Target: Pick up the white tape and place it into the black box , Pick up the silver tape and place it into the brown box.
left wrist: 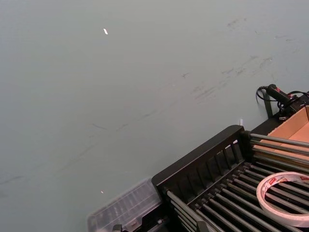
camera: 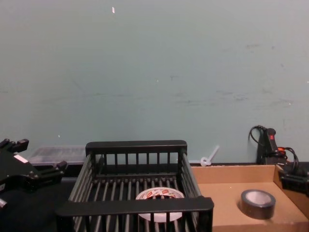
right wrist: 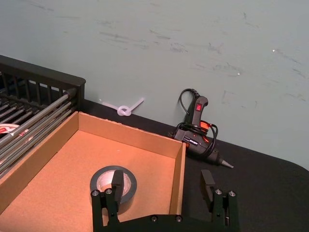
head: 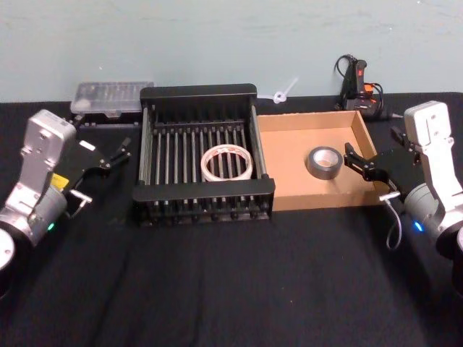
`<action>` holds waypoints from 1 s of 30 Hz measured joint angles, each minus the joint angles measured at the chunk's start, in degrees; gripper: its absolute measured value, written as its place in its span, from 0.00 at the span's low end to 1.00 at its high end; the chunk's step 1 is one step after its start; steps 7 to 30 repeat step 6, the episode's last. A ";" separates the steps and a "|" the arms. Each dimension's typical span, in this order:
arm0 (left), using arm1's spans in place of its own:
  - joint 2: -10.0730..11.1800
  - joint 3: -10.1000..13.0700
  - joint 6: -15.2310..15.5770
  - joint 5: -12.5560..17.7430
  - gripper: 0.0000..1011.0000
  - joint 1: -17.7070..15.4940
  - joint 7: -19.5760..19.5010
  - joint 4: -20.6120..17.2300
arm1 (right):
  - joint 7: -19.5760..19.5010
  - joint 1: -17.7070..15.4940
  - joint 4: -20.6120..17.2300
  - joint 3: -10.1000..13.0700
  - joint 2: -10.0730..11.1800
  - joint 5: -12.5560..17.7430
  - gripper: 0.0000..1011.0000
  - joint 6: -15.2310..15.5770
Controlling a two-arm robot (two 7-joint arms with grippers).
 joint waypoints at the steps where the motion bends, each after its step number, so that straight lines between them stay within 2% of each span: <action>1: 0.00 0.00 0.00 0.00 0.99 0.00 0.00 0.00 | 0.00 0.00 0.00 0.00 0.00 0.00 0.99 0.00; 30: 0.00 0.00 0.00 0.00 0.99 0.00 0.00 0.00 | 0.00 0.00 0.00 0.00 0.00 0.00 0.99 0.00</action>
